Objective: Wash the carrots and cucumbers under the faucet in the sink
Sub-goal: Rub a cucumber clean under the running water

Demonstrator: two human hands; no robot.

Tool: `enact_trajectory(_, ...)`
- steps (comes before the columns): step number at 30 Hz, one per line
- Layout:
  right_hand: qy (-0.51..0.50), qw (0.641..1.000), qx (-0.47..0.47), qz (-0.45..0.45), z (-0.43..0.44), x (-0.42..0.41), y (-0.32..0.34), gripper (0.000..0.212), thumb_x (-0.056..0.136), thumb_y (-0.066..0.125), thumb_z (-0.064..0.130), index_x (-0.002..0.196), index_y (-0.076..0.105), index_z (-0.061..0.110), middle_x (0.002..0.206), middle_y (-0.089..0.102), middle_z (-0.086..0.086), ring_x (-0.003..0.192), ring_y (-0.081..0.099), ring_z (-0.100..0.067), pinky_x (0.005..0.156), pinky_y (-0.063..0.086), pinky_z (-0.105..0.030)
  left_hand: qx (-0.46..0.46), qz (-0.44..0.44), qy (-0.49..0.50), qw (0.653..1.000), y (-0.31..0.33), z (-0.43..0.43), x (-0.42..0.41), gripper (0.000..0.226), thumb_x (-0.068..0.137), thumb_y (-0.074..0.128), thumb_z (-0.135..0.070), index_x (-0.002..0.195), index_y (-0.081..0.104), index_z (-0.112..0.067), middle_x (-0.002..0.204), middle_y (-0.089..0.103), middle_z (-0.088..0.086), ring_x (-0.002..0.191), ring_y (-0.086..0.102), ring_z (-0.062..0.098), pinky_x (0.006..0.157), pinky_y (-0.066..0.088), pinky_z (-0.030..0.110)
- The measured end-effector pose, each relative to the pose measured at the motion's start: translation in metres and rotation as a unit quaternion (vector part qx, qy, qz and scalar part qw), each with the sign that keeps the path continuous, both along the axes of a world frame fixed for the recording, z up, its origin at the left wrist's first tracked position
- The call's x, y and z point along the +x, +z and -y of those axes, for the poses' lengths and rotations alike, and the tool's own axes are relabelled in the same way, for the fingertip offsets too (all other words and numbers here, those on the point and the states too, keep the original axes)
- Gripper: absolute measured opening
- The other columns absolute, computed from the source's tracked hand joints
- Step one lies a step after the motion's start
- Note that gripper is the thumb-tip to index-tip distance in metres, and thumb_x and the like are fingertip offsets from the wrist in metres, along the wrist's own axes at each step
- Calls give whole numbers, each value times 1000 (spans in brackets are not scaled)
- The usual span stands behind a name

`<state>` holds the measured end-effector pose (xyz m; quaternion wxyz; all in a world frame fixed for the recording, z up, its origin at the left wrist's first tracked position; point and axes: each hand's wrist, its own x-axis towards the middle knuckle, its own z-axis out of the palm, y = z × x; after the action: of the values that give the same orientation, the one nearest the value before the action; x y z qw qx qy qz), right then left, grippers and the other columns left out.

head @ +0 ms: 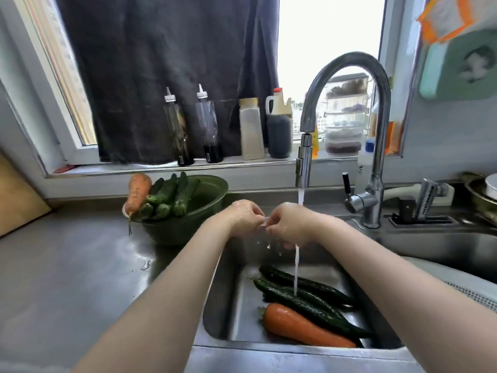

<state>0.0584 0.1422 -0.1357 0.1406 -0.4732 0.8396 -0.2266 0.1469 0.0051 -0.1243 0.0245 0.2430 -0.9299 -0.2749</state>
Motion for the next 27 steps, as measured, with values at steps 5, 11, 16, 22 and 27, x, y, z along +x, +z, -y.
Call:
enact_trajectory(5, 17, 996, -48, -78, 57, 28, 54, 20, 96, 64, 30, 101, 76, 15, 89, 75, -6, 80, 71, -27, 76, 60, -37, -50, -61, 19, 997, 61, 32, 35, 23, 102, 56, -27, 116, 71, -17, 109, 70, 3, 94, 66, 19, 73, 51, 29)
enact_trajectory(11, 128, 990, -44, -40, 120, 70, 65, 64, 80, 85, 35, 137, 56, 28, 129, 65, 2, 118, 59, -21, 105, 49, -38, -145, -39, 81, 985, 84, 95, 78, 30, 104, 49, -13, 125, 69, -21, 127, 64, 3, 105, 54, 17, 88, 46, 28)
enact_trajectory(16, 137, 987, -23, -85, 144, 83, 48, 82, 81, 83, 47, 152, 47, 28, 144, 59, 0, 131, 54, -24, 110, 46, -40, -121, -12, 91, 988, 78, 126, 104, 30, 105, 48, -17, 124, 67, -29, 129, 58, -3, 112, 51, 16, 97, 46, 31)
enact_trajectory(22, 111, 979, -115, -130, 137, 74, 36, 36, 97, 68, 30, 133, 66, 29, 119, 71, -2, 106, 64, -22, 99, 53, -42, -127, 24, 50, 990, 73, 115, 105, 46, 99, 44, -2, 134, 60, -28, 135, 63, -1, 116, 55, 16, 105, 48, 34)
enact_trajectory(27, 32, 958, -252, -134, 105, 57, 46, 26, 101, 63, 28, 124, 69, 17, 110, 74, -3, 97, 65, -22, 86, 49, -30, -111, 34, -21, 993, 83, 86, 90, 68, 90, 69, -20, 149, 38, -35, 137, 51, -9, 119, 49, 17, 96, 44, 35)
